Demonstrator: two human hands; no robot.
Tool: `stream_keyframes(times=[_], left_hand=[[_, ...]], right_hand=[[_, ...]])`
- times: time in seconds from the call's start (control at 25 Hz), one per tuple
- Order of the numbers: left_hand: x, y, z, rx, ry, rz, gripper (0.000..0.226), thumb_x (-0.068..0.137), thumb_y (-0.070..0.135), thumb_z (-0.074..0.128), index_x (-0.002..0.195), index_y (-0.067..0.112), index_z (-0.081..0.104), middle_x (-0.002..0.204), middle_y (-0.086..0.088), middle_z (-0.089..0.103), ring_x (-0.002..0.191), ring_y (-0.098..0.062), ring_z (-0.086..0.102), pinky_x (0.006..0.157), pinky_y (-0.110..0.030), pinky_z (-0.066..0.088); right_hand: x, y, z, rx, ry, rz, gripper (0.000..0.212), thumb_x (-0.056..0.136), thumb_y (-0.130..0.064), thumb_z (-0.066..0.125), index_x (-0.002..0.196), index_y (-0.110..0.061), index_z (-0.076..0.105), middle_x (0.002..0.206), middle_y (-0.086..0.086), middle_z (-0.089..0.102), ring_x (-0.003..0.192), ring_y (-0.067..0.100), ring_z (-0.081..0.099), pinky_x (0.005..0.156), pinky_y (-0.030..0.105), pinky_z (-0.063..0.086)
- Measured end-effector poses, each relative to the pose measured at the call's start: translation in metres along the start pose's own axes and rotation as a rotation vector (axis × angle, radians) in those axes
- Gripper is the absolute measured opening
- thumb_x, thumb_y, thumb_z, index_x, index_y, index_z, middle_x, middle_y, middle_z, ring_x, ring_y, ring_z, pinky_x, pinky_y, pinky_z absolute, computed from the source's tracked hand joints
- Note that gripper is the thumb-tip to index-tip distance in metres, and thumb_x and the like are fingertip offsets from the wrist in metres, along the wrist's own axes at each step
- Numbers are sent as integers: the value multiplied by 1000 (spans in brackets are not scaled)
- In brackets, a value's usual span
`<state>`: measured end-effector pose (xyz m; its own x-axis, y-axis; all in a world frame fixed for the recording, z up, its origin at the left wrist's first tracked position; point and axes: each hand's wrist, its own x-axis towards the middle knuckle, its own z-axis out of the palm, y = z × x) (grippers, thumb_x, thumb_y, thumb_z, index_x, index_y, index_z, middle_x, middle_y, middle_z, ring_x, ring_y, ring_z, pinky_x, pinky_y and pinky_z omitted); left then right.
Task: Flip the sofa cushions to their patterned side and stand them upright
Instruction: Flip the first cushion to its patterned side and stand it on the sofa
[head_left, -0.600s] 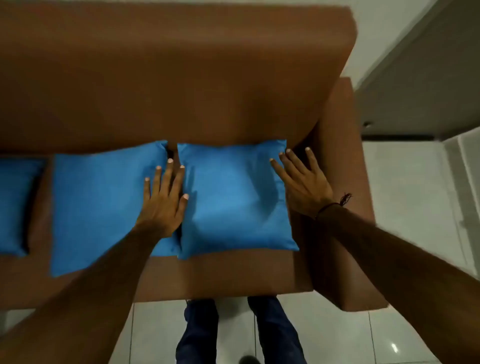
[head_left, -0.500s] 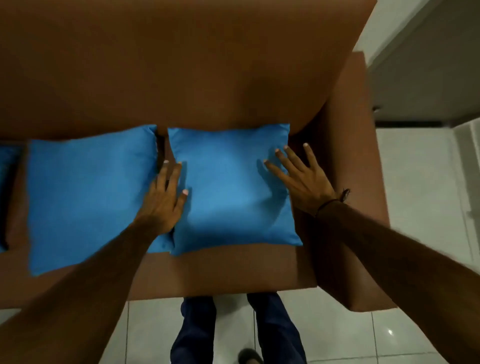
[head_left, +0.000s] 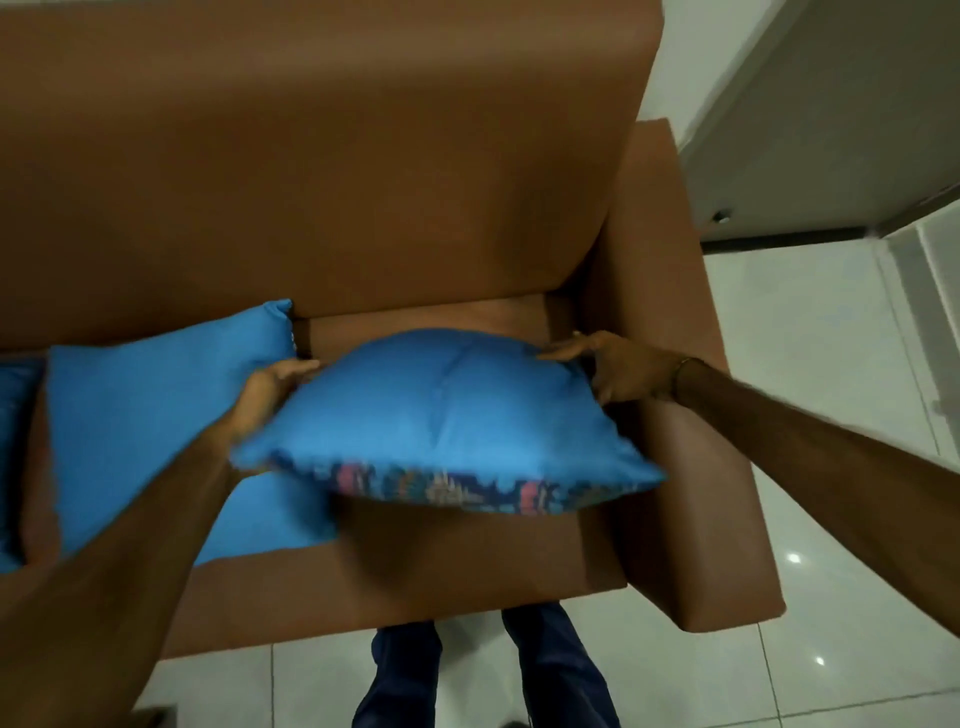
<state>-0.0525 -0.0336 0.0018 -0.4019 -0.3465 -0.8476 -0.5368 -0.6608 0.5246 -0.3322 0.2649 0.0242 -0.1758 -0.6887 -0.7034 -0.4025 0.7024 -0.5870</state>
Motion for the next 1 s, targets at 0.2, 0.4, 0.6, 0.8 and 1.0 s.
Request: stream_keyframes(times=[0.2,0.4,0.6,0.8,1.0], left_hand=[[2,11,57,-103,-14,81,23,91,27,58,111,16,60,111,-6,63,90,-18,58,81,-33,48],[10,-8,107,-122,52,39,33,93,39,43,106,22,67,108,-3,67,112,-28,61,87,-42,56],[4,-20,150,-560,-75,117,39,85,34,45,117,22,62,128,-8,61,130,-37,59,108,-63,53],[13,-16,174,-557,-37,111,50,92,40,43,136,23,61,149,-10,57,140,-39,54,114,-75,44],[29,-10,162,-455,1,116,68,88,68,43,144,32,60,151,-3,61,137,-31,58,108,-64,53]], right_hand=[[-26,-2,-3,894,173,-56,43,95,14,58,134,-3,62,144,18,60,117,22,70,98,32,60],[-5,-35,-7,1084,515,76,37,107,-40,45,135,-27,65,126,8,76,109,26,73,97,41,55],[-22,-54,-41,405,1123,-249,43,102,-44,39,132,-24,62,129,-2,70,121,24,64,104,59,46],[-16,-64,-68,256,1010,-120,45,110,-45,35,125,-15,66,118,6,74,112,27,67,101,56,48],[6,-86,-86,236,896,-96,53,104,-65,28,130,-30,58,120,-1,72,110,25,68,102,59,47]])
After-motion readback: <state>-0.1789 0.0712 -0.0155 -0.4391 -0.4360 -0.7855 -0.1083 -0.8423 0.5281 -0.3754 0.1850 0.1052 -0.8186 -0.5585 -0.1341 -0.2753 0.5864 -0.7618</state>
